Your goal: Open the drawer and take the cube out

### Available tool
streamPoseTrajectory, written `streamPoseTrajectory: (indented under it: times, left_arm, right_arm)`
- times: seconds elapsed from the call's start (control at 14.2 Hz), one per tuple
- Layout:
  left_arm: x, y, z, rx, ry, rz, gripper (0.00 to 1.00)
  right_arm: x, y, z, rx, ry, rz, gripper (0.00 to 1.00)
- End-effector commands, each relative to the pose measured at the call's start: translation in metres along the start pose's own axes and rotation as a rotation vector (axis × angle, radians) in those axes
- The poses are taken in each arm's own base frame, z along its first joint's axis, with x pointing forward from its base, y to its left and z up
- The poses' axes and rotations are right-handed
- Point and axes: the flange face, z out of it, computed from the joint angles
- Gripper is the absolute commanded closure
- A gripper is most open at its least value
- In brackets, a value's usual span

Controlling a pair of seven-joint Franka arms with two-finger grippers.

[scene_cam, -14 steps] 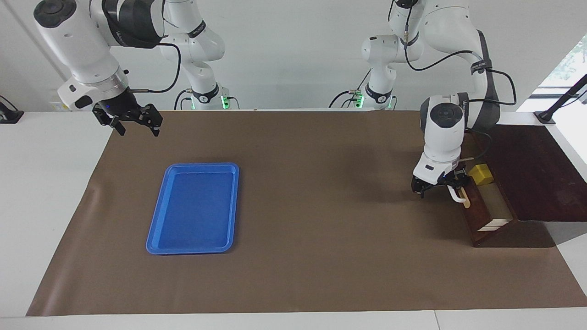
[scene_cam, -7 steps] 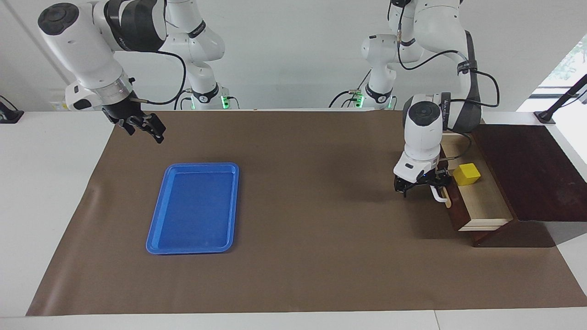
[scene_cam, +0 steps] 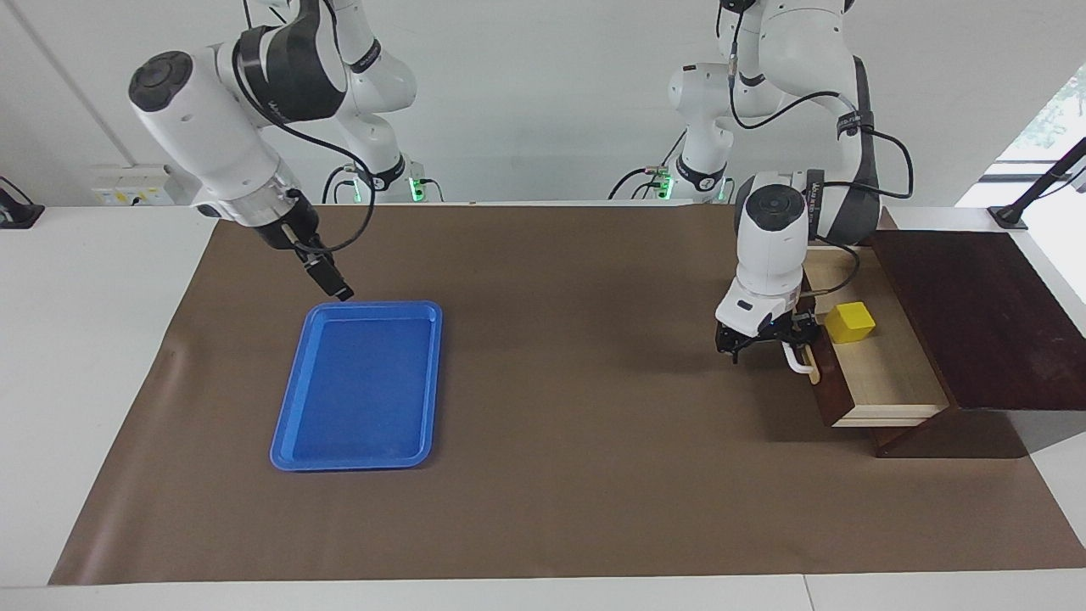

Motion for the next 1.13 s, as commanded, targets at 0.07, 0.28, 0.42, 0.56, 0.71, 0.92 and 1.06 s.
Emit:
streamPoseTrajectory:
  times: [0.07, 0.28, 0.42, 0.56, 0.71, 0.92, 1.06]
  left_arm:
    - [0.006, 0.013, -0.002, -0.018, -0.005, 0.006, 0.00]
    - [0.011, 0.004, -0.011, 0.000, -0.034, -0.011, 0.00]
    - [0.016, -0.003, -0.023, 0.014, -0.054, -0.023, 0.00]
    - [0.022, -0.010, -0.046, 0.030, -0.075, -0.038, 0.00]
    - [0.032, -0.025, -0.083, 0.009, -0.111, -0.094, 0.00]
    - [0.034, -0.073, -0.132, -0.001, -0.167, -0.209, 0.00]
    - [0.027, -0.108, -0.145, 0.005, -0.161, -0.412, 0.00]
  right_arm:
    - [-0.004, -0.025, 0.024, 0.031, -0.103, 0.097, 0.00]
    - [-0.035, -0.057, 0.052, 0.037, -0.140, 0.178, 0.00]
    - [-0.051, -0.069, 0.067, 0.057, -0.136, 0.208, 0.01]
    - [-0.065, -0.070, 0.080, 0.040, -0.151, 0.234, 0.01]
    - [-0.063, -0.065, 0.083, 0.023, -0.156, 0.241, 0.01]
    - [-0.068, -0.064, 0.085, 0.013, -0.166, 0.256, 0.01]
    - [-0.087, -0.069, 0.085, 0.018, -0.257, 0.295, 0.01]
